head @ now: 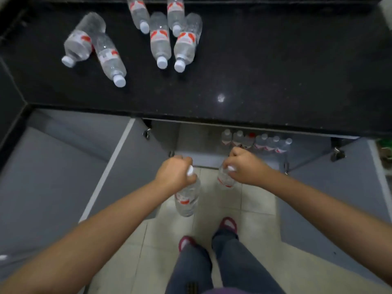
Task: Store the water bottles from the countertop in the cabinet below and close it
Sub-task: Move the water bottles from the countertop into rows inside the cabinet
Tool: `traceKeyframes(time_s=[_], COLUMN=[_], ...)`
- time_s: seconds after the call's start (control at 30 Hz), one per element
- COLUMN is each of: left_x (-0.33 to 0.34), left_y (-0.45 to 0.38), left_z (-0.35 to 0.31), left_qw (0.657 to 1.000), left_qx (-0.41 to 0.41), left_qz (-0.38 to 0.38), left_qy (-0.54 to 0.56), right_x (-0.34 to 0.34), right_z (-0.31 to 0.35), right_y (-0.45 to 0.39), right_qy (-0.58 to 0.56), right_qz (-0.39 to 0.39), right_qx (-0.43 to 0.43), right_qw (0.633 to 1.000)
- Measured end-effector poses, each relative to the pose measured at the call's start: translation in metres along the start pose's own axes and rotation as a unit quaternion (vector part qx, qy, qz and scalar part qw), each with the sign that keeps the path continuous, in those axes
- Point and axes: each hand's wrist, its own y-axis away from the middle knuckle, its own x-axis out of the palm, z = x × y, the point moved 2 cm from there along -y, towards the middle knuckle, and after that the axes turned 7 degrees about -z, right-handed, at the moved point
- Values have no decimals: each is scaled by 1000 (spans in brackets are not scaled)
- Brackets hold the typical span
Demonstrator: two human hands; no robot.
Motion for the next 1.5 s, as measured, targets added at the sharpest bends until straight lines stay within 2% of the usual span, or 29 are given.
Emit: traceKeyframes(time_s=[0.07,0.2,0.37,0.67,0.87,1.07,1.2,1.33,1.4,1.5], left_x=[38,92,163,292,330,339,338,337,339,339], left_y=[-17,-61,-148,-298,-334,-347,-349,-357,-360,-362], left_z=[6,21,42,85,100,110,117,122,122,119], left_qw=[999,995,991,982,957,951,976,986,988,985], left_qx=[-18,-51,-62,-96,-141,-174,-98,38,56,47], left_qz=[48,60,-3,-121,-195,-193,-192,-160,-146,-165], left_qy=[14,61,117,108,159,170,42,13,15,-12], right_x=[22,70,144,289,318,324,327,317,309,297], right_z=[-12,-39,-88,-183,-208,-211,-212,-209,-204,-202], right_y=[-18,-61,-131,-245,-282,-286,-284,-293,-302,-317], right_qy=[-4,-28,7,97,115,109,109,118,127,141], right_qz=[1,-20,-26,-19,-36,-49,-82,-75,-69,-78], right_qx=[0,21,58,25,-8,-21,-6,3,10,19], right_qw=[1000,999,998,995,993,993,991,990,989,987])
